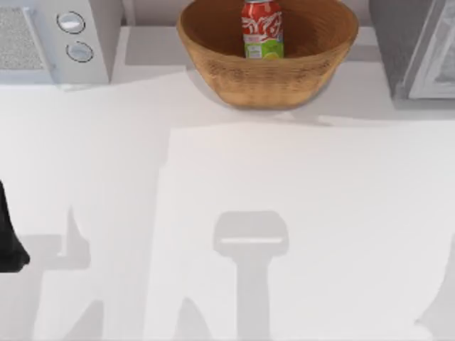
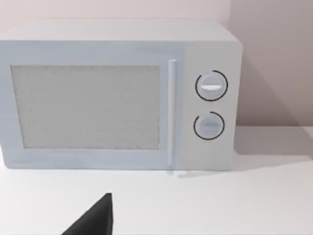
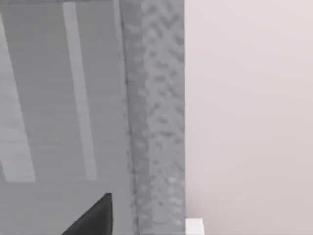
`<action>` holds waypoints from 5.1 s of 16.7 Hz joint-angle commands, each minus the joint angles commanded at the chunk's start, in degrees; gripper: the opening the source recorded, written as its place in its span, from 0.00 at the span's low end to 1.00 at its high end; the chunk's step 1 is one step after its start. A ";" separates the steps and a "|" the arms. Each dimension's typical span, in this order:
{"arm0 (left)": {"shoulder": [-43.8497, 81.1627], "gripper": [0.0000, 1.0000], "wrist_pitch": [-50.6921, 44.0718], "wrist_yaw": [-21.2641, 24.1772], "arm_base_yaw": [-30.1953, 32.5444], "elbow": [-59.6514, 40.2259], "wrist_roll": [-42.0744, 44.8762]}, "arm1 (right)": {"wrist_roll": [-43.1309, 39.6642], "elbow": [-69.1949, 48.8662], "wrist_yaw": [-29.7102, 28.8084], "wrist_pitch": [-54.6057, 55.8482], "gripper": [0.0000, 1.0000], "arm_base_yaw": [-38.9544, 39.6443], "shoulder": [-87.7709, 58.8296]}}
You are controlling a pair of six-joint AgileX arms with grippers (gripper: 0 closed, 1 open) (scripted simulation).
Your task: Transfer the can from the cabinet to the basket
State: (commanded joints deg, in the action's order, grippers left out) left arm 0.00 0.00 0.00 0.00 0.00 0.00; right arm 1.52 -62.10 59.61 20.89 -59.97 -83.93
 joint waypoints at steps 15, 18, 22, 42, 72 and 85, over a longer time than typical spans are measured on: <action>0.00 1.00 0.00 0.00 0.00 0.00 0.00 | 0.12 -37.67 -0.50 -42.82 1.00 0.32 7.22; 0.00 1.00 0.00 0.00 0.00 0.00 0.00 | 0.12 -37.74 -0.51 -42.65 1.00 0.23 7.10; 0.00 1.00 0.00 0.00 0.00 0.00 0.00 | 0.06 -38.55 -6.18 -42.97 1.00 6.07 6.85; 0.00 1.00 0.00 0.00 0.00 0.00 0.00 | -0.37 -36.53 -85.38 -45.99 1.00 85.16 9.84; 0.00 1.00 0.00 0.00 0.00 0.00 0.00 | -1.33 5.78 -72.04 -33.58 1.00 71.36 39.19; 0.00 1.00 0.00 0.00 0.00 0.00 0.00 | -1.51 60.87 -59.95 -21.24 1.00 60.21 82.81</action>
State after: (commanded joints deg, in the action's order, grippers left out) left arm 0.00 0.00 0.00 0.00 0.00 0.00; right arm 0.00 -1.23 -0.34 -0.35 0.25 -1.12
